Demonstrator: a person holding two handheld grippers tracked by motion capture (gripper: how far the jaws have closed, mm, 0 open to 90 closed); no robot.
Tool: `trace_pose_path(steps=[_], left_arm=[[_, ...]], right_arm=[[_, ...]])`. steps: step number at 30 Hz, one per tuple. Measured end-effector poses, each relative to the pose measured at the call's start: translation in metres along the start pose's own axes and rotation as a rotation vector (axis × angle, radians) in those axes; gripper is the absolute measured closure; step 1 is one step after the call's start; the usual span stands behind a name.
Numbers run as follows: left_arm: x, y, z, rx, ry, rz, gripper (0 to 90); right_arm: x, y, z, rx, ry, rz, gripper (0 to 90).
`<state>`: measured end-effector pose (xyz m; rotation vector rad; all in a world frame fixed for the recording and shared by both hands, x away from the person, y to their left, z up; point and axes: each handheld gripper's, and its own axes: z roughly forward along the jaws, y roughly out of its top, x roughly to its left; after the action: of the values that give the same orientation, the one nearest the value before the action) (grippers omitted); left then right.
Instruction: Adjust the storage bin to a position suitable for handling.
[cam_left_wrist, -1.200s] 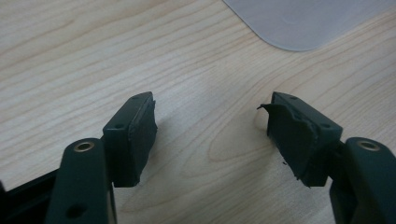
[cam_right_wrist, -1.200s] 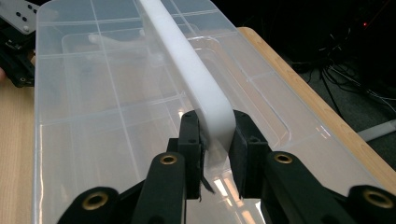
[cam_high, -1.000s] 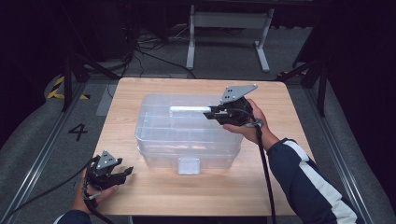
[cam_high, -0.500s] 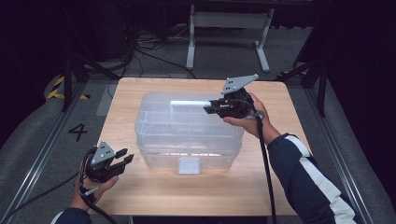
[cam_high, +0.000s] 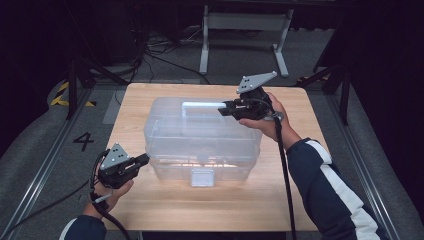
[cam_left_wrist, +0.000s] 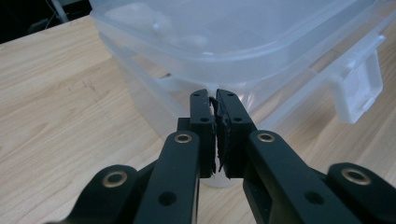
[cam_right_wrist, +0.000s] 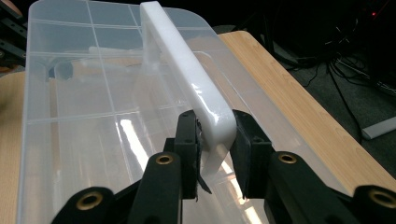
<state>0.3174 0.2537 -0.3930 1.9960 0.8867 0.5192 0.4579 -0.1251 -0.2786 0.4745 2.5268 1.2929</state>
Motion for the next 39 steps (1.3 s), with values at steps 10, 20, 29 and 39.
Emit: trace_pose_path(steps=[10,20,29,39], left_arm=[[0.0,0.003,0.001,-0.014,0.011,0.005,89.6],[-0.001,0.003,0.002,-0.005,0.017,0.01,89.7],[0.0,0.006,0.001,-0.016,0.02,0.009,89.7],[0.001,0.011,-0.001,-0.032,0.028,0.013,89.7]], right_arm=[[0.002,-0.001,-0.002,-0.009,-0.019,-0.005,71.5],[0.0,-0.014,-0.026,-0.059,-0.103,0.027,59.4],[-0.004,-0.038,-0.066,-0.094,-0.208,0.036,51.9],[-0.006,-0.081,-0.088,-0.103,-0.258,0.073,46.8]])
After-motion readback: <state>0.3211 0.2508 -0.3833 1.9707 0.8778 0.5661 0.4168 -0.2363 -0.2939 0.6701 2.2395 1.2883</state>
